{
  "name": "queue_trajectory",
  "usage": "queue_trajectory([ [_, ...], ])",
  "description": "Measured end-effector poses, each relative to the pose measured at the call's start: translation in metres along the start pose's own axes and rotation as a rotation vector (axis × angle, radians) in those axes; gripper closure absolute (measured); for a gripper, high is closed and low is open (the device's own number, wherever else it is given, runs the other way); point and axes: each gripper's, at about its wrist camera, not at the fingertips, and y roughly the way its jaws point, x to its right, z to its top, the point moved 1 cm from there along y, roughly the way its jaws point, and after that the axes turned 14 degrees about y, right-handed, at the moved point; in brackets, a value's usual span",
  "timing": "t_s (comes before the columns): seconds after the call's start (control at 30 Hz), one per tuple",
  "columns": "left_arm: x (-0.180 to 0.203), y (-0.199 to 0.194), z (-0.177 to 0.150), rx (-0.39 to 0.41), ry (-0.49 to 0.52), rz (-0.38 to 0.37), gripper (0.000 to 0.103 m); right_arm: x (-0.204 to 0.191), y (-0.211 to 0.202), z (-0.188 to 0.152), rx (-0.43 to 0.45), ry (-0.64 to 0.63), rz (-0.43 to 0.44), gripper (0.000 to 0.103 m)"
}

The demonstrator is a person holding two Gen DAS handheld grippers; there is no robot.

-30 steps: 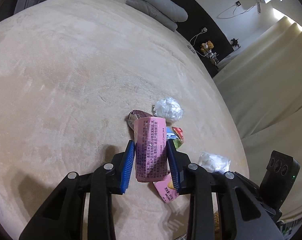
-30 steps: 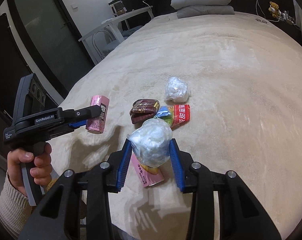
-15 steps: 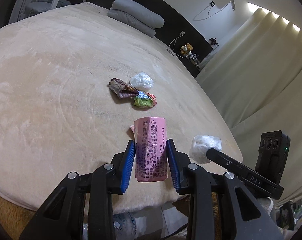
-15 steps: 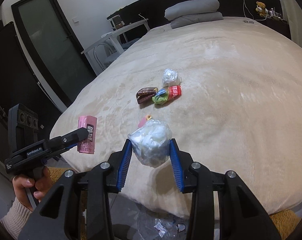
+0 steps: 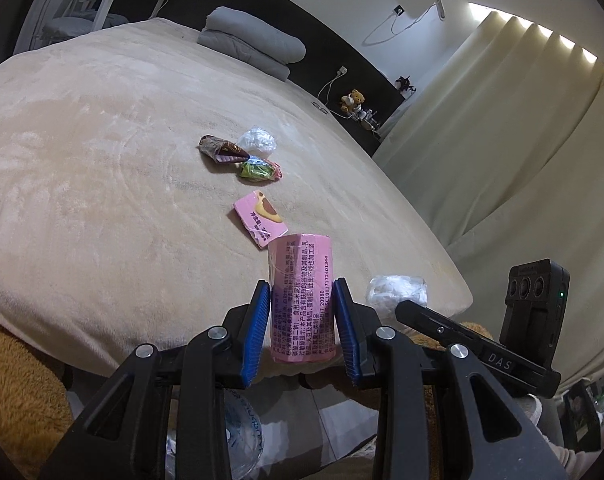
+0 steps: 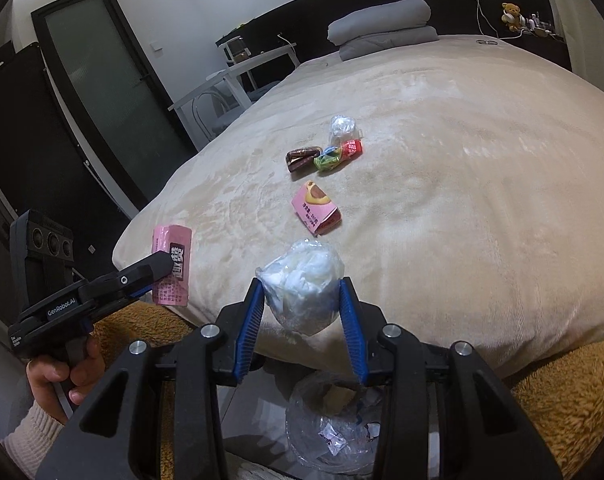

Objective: Collect trash
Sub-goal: 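Carry the white bag and pink cylinder packet down to the clear bin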

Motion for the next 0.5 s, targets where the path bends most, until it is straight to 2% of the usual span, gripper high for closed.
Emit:
queue_trajectory([
  [0.27, 0.014, -0.007, -0.027, -0.037, -0.002, 0.002, 0.071, 0.004, -0.010, -0.027, -0.028, 0.026, 0.001, 0.064],
  [0.5, 0.020, -0.002, -0.043, -0.087, -0.013, 0.005, 0.071, 0.004, -0.004, -0.037, -0.072, 0.027, -0.009, 0.064],
])
